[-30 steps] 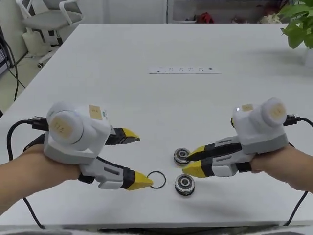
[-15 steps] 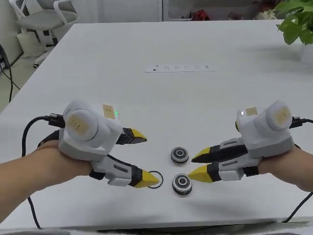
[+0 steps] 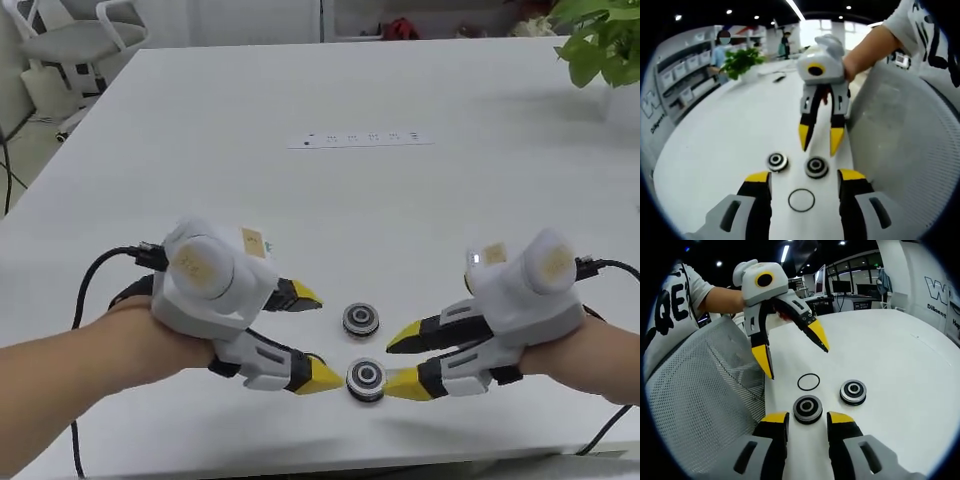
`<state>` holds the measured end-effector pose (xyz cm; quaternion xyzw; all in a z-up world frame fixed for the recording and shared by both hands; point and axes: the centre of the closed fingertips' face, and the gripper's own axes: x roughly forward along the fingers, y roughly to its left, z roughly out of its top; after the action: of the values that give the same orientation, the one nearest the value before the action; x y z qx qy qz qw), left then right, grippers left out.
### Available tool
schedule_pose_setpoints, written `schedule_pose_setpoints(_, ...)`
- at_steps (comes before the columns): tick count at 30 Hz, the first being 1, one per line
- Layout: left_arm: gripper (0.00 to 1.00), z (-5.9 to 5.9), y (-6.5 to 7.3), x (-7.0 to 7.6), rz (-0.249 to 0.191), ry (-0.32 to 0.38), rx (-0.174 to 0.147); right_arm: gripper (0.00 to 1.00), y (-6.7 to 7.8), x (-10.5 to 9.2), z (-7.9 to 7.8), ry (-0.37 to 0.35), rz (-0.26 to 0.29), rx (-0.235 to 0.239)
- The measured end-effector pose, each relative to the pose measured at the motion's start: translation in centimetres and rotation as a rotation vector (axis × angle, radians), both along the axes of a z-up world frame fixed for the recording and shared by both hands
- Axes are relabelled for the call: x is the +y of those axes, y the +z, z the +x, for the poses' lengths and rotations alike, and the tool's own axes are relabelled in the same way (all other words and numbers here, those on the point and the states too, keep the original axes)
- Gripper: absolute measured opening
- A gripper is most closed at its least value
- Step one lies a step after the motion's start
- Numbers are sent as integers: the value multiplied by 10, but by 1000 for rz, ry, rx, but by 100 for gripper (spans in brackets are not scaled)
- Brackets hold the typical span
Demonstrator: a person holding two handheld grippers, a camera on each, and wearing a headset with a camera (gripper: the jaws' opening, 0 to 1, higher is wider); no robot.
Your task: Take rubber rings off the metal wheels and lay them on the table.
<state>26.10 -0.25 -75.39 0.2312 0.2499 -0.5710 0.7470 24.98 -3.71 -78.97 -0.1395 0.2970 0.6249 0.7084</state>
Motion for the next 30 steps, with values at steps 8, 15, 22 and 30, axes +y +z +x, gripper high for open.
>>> schedule_pose_setpoints(8,52,-2,-16,-7,10,-14,38,26,-9,-3,2,0,-21,-1)
schedule_pose_setpoints(15,49,-3,-23,-11,12,-10,64,25,-14,-4,1,-2,-26,6)
schedule_pose_setpoints(22,46,-7,-30,-18,19,-25,78,23,-17,-2,-1,3,-21,15)
schedule_pose_setpoints(30,39,-9,-30,-30,-8,-27,88,20,-20,-1,-1,1,-16,17)
